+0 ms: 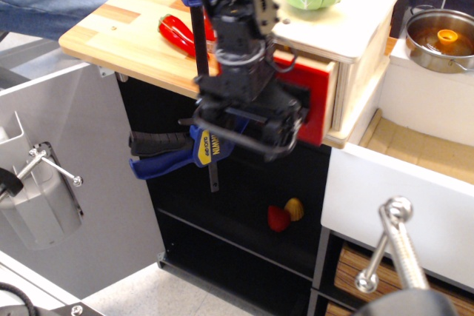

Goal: Open drawer of box

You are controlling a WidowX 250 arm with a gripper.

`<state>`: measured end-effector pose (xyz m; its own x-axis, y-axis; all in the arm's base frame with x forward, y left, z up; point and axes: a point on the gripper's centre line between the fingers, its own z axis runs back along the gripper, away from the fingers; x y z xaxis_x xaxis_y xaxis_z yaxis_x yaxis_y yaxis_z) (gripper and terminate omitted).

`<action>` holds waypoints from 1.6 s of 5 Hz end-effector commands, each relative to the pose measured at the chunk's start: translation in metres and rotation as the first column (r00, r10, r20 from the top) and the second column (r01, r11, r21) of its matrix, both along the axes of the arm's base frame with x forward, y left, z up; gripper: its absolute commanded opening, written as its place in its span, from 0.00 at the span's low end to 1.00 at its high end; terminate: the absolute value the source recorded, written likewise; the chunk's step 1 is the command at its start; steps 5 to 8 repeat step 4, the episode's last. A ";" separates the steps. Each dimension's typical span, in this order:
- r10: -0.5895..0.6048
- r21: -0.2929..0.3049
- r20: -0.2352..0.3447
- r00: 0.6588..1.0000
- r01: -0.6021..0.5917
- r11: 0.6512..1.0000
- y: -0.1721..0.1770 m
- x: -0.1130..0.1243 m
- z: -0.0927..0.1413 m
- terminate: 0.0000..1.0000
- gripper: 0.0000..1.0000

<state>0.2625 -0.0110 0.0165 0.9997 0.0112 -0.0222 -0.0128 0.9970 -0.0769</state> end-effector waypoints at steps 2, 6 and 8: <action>-0.132 -0.041 -0.132 0.982 0.128 0.991 -0.008 -0.088 -0.003 0.00 1.00; -0.126 -0.030 -0.099 0.987 0.124 0.992 -0.007 -0.106 0.000 1.00 1.00; -0.126 -0.030 -0.099 0.987 0.124 0.992 -0.007 -0.106 0.000 1.00 1.00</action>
